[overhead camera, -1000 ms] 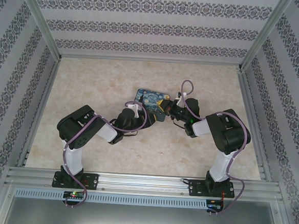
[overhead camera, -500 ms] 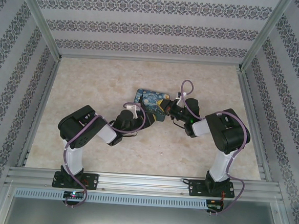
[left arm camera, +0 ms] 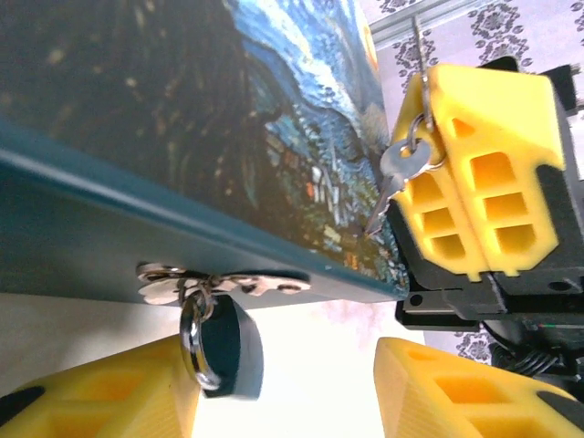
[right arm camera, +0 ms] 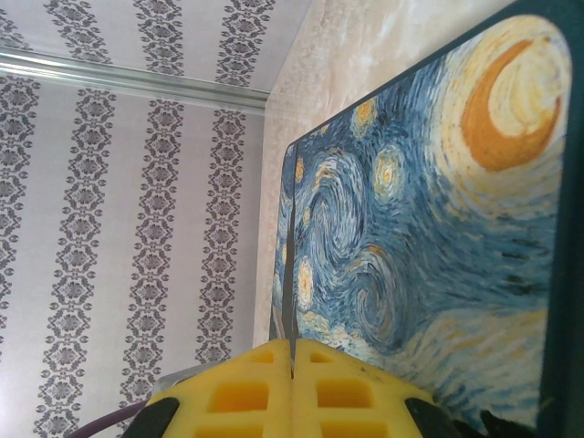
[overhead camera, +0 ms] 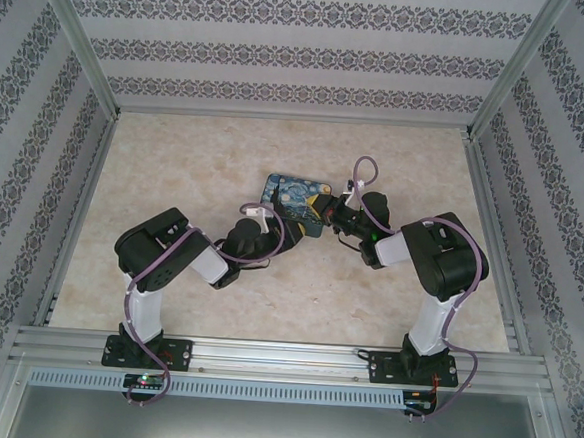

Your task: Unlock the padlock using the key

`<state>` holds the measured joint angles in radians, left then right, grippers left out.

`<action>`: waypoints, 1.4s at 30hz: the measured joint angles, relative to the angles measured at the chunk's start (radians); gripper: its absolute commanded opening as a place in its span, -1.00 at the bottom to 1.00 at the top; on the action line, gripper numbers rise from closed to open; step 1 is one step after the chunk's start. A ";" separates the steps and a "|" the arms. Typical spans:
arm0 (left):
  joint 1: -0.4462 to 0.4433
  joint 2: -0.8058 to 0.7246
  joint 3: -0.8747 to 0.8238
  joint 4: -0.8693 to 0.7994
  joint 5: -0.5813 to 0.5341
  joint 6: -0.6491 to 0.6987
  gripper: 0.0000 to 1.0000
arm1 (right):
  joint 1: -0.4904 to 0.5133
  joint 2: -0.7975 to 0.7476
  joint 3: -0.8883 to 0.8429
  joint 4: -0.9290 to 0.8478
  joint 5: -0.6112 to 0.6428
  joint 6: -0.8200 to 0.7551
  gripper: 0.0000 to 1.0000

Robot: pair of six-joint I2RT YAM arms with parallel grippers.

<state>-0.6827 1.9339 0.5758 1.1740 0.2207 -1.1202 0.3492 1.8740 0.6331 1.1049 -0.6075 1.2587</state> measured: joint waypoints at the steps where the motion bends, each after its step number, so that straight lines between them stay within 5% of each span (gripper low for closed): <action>1: 0.000 0.010 0.000 0.013 -0.006 -0.008 0.04 | 0.000 0.001 0.000 0.001 0.000 0.000 -1.00; 9: -0.005 0.068 0.003 0.072 -0.044 -0.053 -0.04 | 0.000 0.001 0.000 0.003 0.000 0.002 -1.00; 25: -0.006 0.068 0.003 0.069 -0.069 -0.062 -0.46 | 0.000 0.008 0.003 0.014 0.000 0.002 -1.00; 38: -0.006 0.068 0.008 0.045 -0.072 -0.031 -0.99 | -0.001 0.008 0.010 0.008 0.000 0.002 -1.00; 42: -0.005 0.056 0.020 0.004 -0.066 -0.033 -1.00 | -0.007 -0.029 0.006 -0.040 -0.004 0.002 -1.00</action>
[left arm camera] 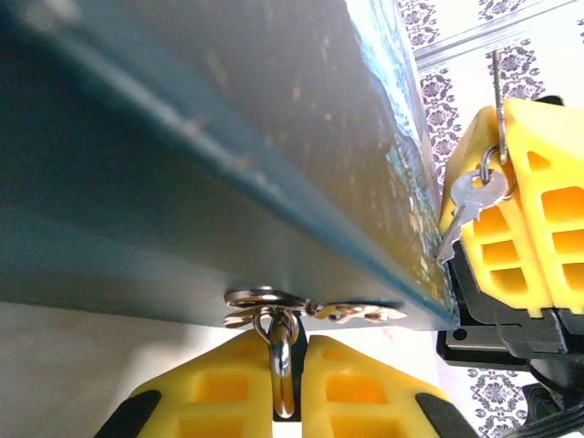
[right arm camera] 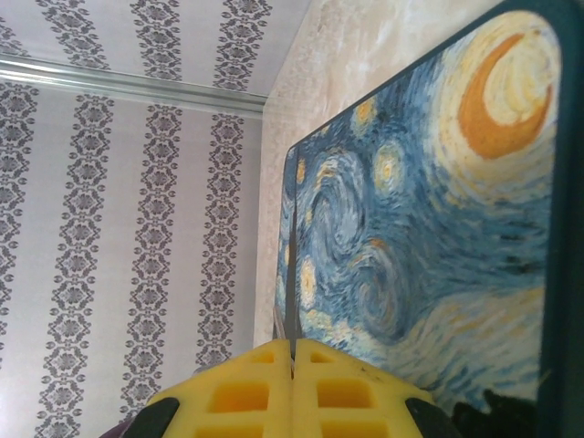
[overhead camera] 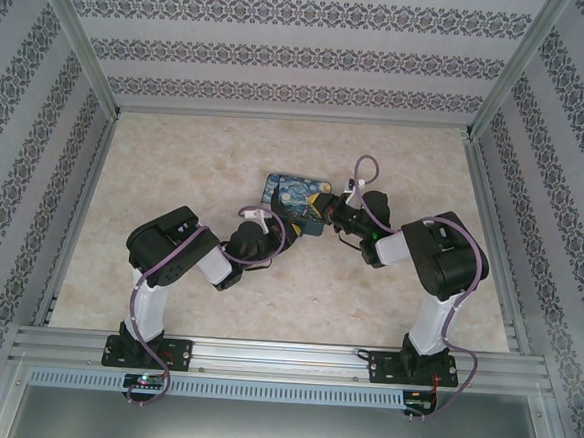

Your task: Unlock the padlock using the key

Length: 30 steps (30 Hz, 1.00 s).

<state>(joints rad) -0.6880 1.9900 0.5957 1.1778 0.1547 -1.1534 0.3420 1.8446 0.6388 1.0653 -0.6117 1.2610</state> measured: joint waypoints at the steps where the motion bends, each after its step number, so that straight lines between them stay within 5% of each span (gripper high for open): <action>1: 0.000 -0.007 0.004 -0.017 0.003 -0.002 -1.00 | 0.000 -0.021 -0.006 -0.012 -0.003 0.000 -1.00; 14: 0.035 -0.109 0.047 -0.280 0.135 -0.006 -1.00 | 0.001 -0.317 -0.301 -0.068 -0.086 -0.043 -1.00; 30: 0.082 -0.151 0.085 -0.390 0.305 -0.005 -1.00 | 0.095 -0.163 -0.393 -0.020 -0.053 -0.035 -1.00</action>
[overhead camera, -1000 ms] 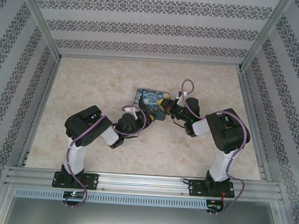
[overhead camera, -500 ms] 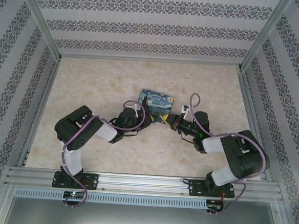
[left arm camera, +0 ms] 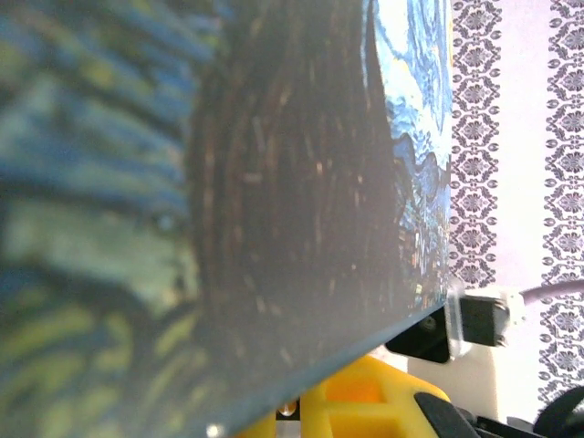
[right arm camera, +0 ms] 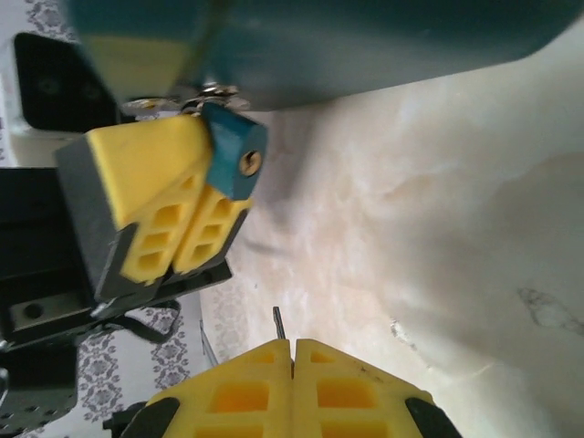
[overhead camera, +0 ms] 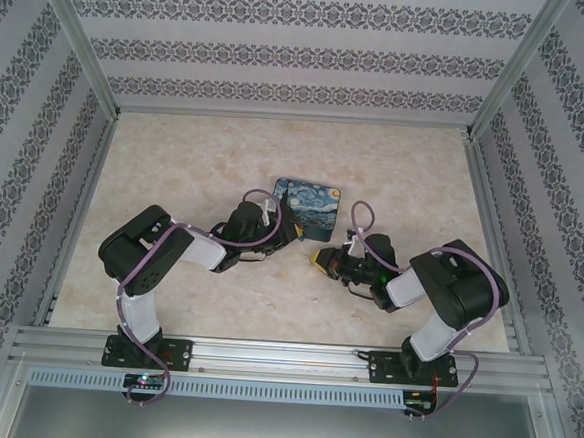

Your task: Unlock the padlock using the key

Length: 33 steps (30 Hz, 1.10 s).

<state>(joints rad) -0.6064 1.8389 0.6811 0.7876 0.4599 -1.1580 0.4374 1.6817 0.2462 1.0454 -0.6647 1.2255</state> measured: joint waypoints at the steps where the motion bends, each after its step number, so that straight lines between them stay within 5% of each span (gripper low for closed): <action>1: 0.000 0.000 0.000 0.001 0.006 -0.002 -1.00 | 0.004 0.013 0.002 0.011 0.009 0.005 -1.00; 33: 0.006 0.000 -0.004 0.013 0.056 -0.006 -1.00 | -0.004 0.049 0.064 0.050 0.080 0.059 -1.00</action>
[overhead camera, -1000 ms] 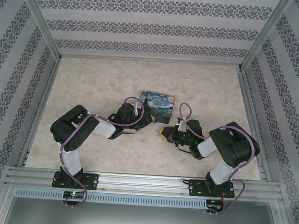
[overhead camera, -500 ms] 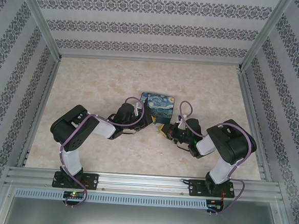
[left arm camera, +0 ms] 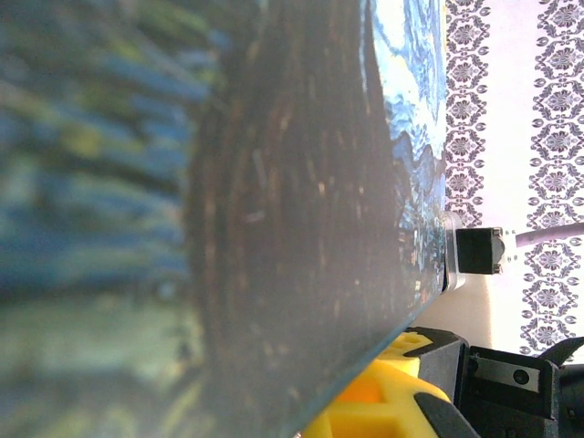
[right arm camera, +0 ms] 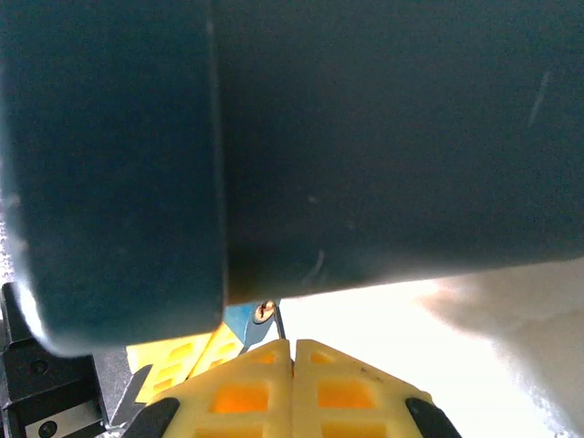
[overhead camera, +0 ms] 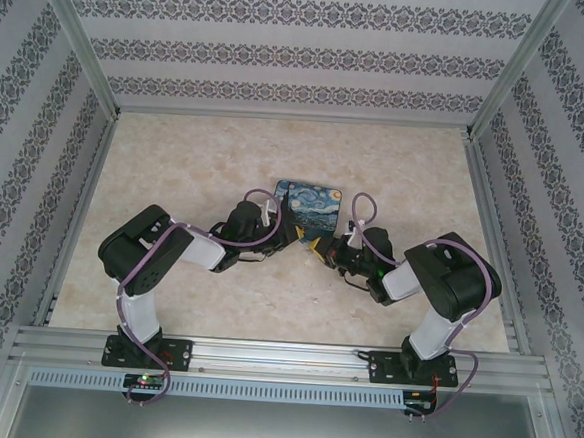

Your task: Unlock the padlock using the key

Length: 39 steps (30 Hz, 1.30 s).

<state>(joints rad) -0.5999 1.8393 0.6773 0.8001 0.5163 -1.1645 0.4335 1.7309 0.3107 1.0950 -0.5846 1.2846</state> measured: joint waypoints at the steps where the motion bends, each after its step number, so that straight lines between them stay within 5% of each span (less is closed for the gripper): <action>1: 0.000 0.000 0.000 0.000 0.000 0.000 -1.00 | 0.000 0.000 0.001 -0.003 0.000 0.000 -1.00; 39: 0.011 0.015 -0.009 0.037 -0.001 -0.041 -1.00 | -0.003 -0.006 0.039 -0.055 0.019 0.009 -1.00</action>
<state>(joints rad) -0.5884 1.8545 0.6682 0.8371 0.5152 -1.2057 0.4305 1.7248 0.3492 1.0401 -0.5659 1.2938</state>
